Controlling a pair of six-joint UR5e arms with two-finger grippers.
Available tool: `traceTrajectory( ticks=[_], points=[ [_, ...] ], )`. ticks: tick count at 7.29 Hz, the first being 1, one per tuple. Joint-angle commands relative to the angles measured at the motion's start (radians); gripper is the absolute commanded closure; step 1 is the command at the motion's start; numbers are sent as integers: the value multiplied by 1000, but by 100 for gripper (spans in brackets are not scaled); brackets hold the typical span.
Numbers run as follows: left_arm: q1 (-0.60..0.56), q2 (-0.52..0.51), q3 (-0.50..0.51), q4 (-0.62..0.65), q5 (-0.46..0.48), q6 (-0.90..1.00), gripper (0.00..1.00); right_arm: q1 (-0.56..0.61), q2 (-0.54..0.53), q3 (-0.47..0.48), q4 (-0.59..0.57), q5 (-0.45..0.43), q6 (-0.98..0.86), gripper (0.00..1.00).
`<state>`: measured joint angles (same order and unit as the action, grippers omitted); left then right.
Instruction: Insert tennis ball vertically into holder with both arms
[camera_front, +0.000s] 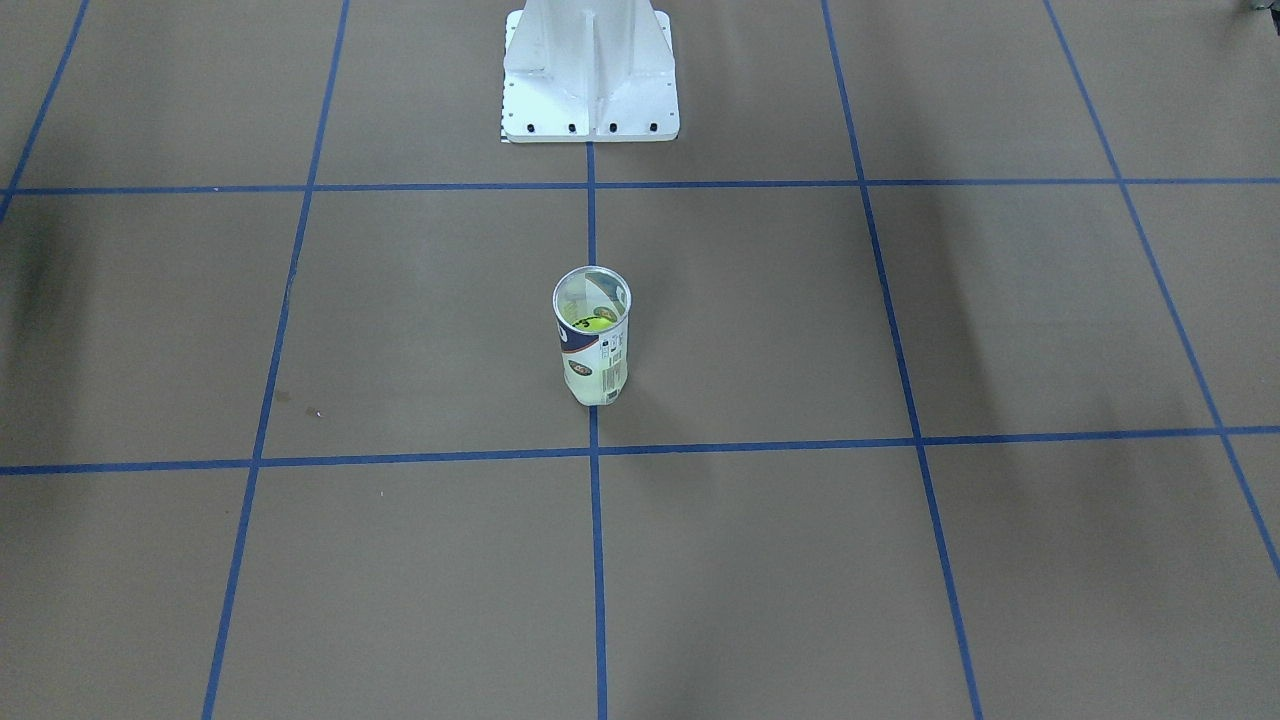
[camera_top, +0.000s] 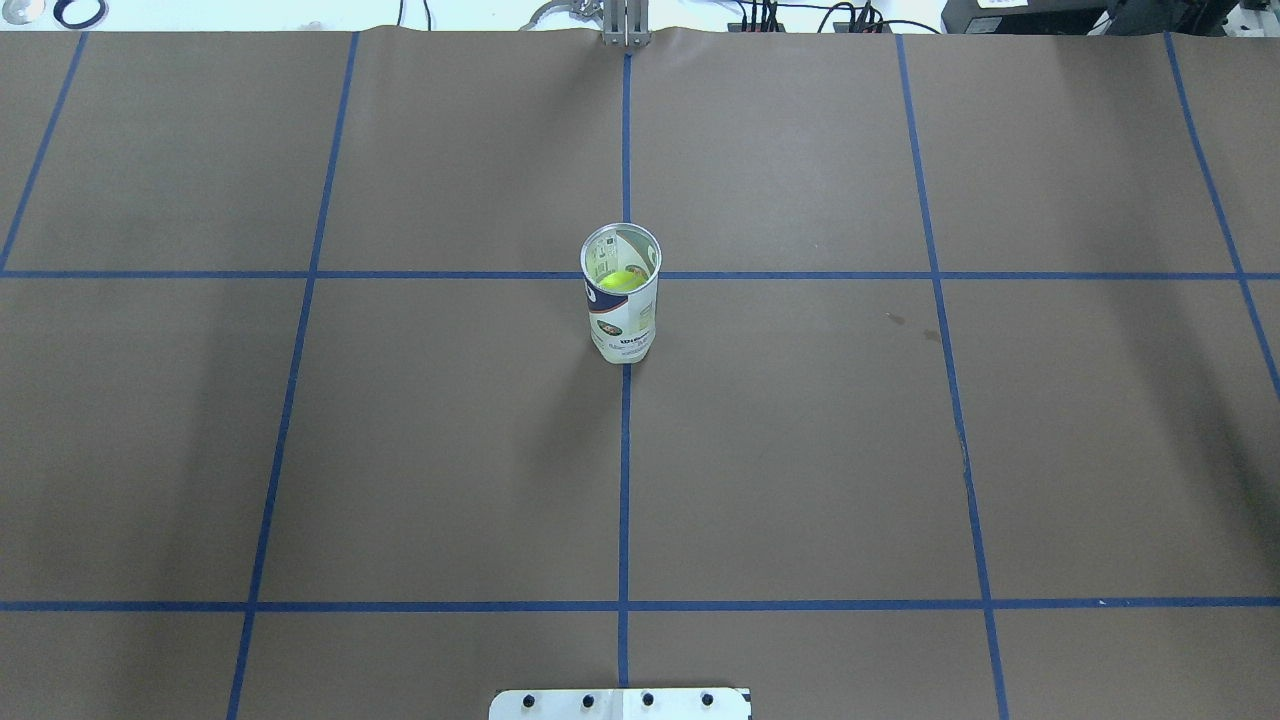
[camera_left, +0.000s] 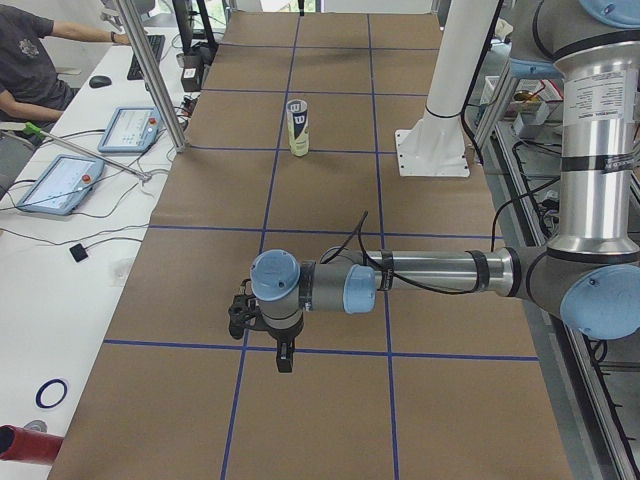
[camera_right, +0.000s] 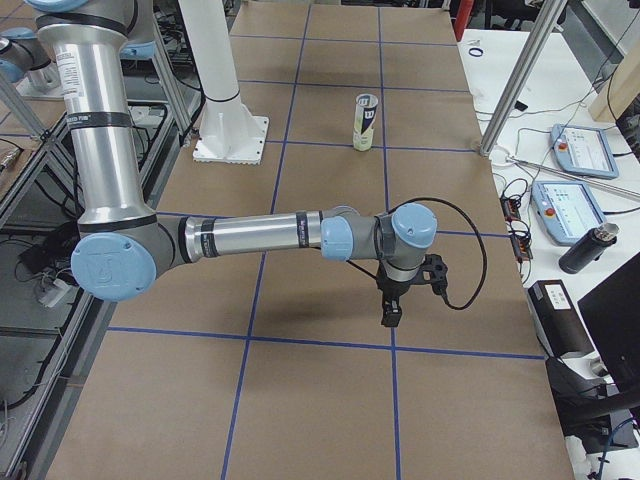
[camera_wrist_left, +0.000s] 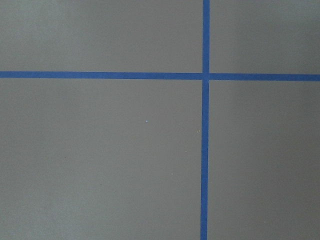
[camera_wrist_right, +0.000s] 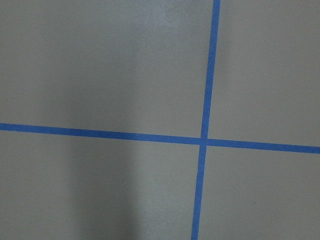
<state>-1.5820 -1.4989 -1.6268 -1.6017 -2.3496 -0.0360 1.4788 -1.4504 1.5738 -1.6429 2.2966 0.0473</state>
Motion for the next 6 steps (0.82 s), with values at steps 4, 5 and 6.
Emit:
traceTrajectory(
  ticks=[4,5,6],
  points=[
    [-3,-21,-7,-20,0,-5,0,3,-4,0,0,1,13,1],
    [-3,-20,-2,-27,4,-5,0,3,-2,2,0,1,13,1],
    [-3,-20,-1,-27,4,-5,0,3,-1,0,0,0,14,1]
  ],
)
